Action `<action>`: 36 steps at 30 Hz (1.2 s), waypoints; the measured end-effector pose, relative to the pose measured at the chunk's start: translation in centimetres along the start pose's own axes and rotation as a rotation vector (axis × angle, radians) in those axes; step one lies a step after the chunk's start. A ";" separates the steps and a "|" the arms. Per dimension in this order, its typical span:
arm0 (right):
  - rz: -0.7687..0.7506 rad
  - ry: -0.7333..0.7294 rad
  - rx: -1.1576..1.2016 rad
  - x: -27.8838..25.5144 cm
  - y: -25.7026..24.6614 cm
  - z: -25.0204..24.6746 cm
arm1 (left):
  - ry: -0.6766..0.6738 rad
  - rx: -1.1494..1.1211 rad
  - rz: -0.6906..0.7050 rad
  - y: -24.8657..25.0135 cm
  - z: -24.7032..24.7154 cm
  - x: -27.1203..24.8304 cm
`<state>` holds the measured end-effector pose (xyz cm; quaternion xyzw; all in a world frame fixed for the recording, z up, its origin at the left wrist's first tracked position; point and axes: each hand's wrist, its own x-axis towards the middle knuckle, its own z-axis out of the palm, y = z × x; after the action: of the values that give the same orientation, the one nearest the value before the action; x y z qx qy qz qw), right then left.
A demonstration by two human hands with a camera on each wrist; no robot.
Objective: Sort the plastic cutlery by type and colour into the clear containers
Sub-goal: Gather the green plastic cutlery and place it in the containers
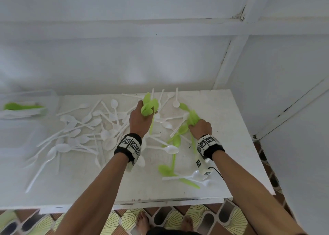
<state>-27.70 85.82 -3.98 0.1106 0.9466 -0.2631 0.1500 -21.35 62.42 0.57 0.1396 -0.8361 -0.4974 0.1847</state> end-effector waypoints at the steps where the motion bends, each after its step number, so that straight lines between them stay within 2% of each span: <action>1: 0.008 -0.007 0.032 0.1 -0.1 -0.1 | -0.027 -0.055 0.016 0.2 -0.1 -0.1; 4: 0.017 0.012 0.162 0.3 -0.1 -0.3 | -0.158 -0.150 0.078 0.8 0.1 -0.8; 8: -0.054 0.119 0.477 0.1 -0.4 -1.3 | -0.264 -0.047 0.115 -0.2 1.2 -1.1; 12: -0.083 0.120 0.814 -0.6 -1.2 -2.7 | -0.330 -0.045 0.032 -0.3 2.5 -1.4; 16: -0.009 0.076 0.903 -1.2 -1.3 -3.3 | -0.428 0.030 -0.063 0.6 4.5 -1.5; 20: -0.025 0.034 0.817 -1.1 -0.9 -4.1 | -0.453 0.185 -0.149 0.8 7.0 -1.7; 24: -0.118 0.119 0.480 0.6 -1.5 -4.7 | -0.532 0.509 -0.171 0.2 8.8 -2.3; 30: -0.229 0.079 -0.038 4.4 -4.5 -4.1 | -0.490 0.615 -0.178 -0.1 9.8 -2.6; 36: -0.302 0.050 -0.261 6.8 -5.9 -2.2 | -0.494 0.623 -0.116 0.1 8.3 -2.7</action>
<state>-36.22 82.96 -1.77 -0.0467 0.9819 -0.1549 0.0984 -22.68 70.10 -3.44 0.1123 -0.9568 -0.2483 -0.1014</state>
